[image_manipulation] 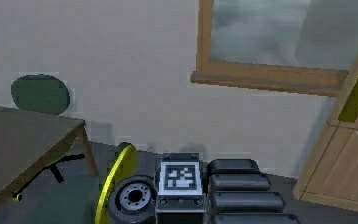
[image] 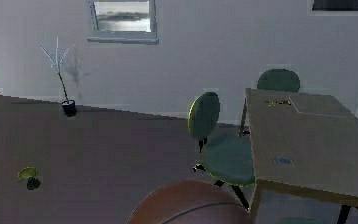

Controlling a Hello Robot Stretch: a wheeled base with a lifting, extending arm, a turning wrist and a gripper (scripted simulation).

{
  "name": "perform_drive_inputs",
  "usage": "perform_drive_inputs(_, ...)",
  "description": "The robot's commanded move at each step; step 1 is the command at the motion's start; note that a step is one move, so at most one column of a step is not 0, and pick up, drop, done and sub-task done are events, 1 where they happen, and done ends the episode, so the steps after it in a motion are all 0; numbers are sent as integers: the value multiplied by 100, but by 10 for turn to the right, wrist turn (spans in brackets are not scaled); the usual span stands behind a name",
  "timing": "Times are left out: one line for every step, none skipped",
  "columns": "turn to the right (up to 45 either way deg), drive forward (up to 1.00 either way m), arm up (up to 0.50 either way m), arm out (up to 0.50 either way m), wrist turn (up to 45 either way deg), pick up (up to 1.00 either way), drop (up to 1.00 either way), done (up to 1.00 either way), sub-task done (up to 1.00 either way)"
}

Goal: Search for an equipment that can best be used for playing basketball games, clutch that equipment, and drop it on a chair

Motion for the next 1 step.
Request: perform_drive_inputs(-450, 0, 0, 0, 0, 0, 0, 0, 0)
